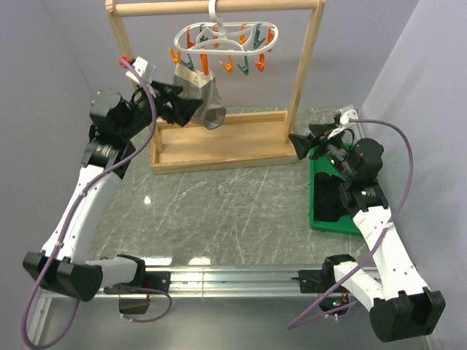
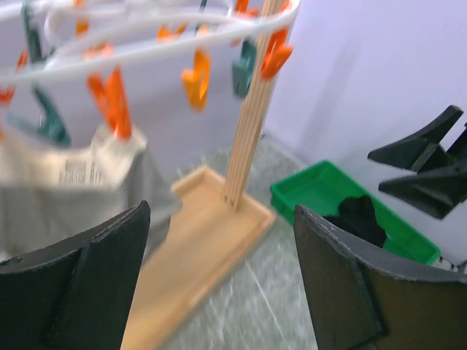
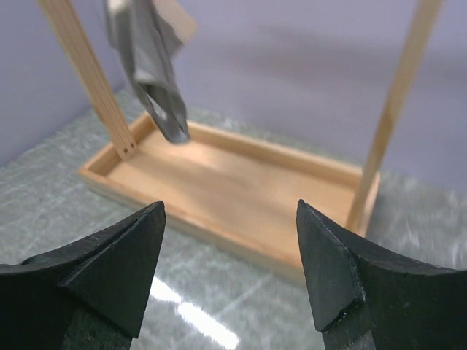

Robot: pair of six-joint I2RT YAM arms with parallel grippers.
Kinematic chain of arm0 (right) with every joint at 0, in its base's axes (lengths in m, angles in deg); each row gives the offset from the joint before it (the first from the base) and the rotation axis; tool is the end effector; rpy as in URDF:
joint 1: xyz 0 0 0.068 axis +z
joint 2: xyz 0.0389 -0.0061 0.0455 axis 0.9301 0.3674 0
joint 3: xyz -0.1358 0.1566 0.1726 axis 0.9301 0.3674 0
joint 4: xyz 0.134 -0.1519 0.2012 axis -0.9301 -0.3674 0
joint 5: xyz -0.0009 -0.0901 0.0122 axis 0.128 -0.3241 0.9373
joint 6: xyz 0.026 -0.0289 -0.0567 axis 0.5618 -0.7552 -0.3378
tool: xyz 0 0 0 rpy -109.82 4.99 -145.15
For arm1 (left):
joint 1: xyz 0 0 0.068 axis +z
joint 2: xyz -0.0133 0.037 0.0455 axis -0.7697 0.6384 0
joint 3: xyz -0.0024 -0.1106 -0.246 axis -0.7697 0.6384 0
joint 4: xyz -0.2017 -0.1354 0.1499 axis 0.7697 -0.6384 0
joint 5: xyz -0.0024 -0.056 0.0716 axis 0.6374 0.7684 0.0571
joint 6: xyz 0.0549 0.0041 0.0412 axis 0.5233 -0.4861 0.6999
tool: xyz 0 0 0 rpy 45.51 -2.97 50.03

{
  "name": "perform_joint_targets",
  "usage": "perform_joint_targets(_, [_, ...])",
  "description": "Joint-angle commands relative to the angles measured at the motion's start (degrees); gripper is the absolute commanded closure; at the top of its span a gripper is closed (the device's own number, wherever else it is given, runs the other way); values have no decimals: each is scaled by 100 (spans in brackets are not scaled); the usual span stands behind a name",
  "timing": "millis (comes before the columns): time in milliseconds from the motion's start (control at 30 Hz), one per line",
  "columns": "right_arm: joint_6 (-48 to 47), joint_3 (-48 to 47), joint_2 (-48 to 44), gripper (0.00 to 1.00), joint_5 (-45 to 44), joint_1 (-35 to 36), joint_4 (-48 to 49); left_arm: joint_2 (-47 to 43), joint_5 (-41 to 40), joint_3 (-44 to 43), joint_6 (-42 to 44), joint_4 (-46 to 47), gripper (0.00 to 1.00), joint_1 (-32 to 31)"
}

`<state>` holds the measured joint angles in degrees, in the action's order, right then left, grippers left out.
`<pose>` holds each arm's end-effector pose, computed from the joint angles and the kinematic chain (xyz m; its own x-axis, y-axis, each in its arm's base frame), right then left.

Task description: Clip the underwear to the hanger

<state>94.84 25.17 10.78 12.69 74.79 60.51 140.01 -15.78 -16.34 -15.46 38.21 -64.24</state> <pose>0.2514 0.0532 0.3797 0.0249 0.0800 -0.9965 -0.5508 0.8329 0.0531 0.2879 -0.0997 0.4851 -0.0607 -0.2299 -0.9713 0.6954 0.6883 -0.2064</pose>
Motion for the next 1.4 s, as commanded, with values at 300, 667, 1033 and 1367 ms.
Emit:
perform_joint_targets(300, [-1266, -840, 1229, 24, -736, 1825, 1661, 829, 736, 188, 1496, 2836, 18, -621])
perform_joint_targets(667, [-1196, -1578, 2381, 30, -1087, 2186, 2443, 1575, 1063, -127, 2546, 3330, 29, -648])
perform_joint_targets(1033, [-1117, -2247, 3190, 33, -1351, 2336, 2575, 2217, 940, -672, 2511, 3576, 37, -613])
perform_joint_targets(1367, [-1055, -2537, 3472, 34, -1518, 2336, 2592, 2630, 623, -1155, 2160, 3682, 41, -542])
